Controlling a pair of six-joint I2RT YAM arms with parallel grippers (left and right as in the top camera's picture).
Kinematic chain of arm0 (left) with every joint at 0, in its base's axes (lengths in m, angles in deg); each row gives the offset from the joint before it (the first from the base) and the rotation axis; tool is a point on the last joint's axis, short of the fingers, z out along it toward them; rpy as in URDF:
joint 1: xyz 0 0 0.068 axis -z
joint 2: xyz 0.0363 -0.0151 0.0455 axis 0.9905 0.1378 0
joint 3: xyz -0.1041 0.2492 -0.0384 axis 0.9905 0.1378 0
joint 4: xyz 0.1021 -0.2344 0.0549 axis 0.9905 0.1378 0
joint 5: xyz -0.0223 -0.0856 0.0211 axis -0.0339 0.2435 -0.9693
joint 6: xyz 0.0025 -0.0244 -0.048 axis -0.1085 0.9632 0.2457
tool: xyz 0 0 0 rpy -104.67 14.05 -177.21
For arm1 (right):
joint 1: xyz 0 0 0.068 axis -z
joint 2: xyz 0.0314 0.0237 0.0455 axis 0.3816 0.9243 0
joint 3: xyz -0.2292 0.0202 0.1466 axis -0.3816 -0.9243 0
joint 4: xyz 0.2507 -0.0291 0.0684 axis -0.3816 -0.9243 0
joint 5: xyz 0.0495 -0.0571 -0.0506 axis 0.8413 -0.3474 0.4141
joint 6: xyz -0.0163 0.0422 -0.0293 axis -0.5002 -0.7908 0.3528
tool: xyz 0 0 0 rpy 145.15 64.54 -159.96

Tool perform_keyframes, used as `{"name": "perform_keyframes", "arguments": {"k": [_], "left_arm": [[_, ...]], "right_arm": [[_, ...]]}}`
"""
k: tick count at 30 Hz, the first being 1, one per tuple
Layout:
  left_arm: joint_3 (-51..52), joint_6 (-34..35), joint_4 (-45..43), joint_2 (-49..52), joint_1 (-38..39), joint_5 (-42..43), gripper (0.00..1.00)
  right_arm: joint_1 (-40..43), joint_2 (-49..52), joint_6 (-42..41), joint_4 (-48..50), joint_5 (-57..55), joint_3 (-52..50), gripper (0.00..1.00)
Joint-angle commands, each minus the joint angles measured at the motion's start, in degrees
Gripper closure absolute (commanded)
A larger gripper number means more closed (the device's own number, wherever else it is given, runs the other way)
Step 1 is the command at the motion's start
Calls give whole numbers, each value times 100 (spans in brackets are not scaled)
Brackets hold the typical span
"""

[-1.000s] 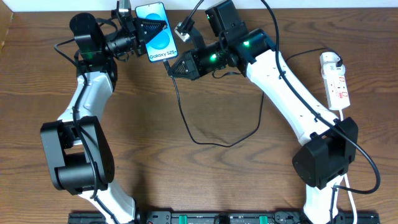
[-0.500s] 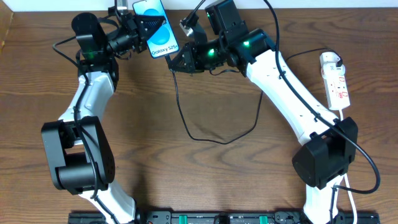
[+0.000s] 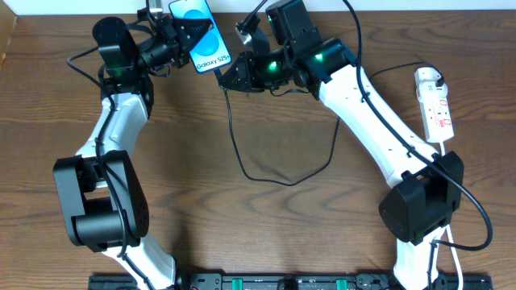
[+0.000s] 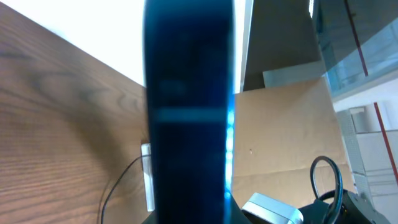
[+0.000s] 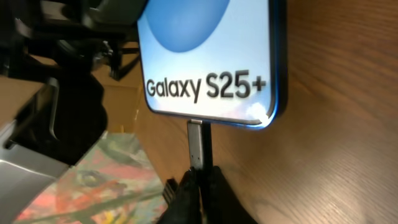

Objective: Plug charger to phone and switch on socket

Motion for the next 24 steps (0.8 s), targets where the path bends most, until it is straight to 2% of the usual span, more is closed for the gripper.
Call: {"name": "perform_keyframes", "arguments": {"k": [1,6,13,19,22,24], "left_arm": [[122,-179,-9,-122,35,922,93],[122,-326,-9,-120,-107,1123,92],[151,-1145,188,-120,-105,1825,93],[188,-2863,2341,-81,-101,1631,93],[188,-3685,3648,-72,-44,835,93],[188,-4194,4533,-72,76,-31,93]], "right_arm": [[92,-164,439,-243,-568,120,84],[184,-164,815,-800,-570,120,74],[476,-164,1246,-1296,-1038,120,71],[741,-164,1515,-1849,-1543,120,70],[802,-164,1598,-1998,-1694,120,69],[820,-164,1668,-2083,-1808,120,69]]}}
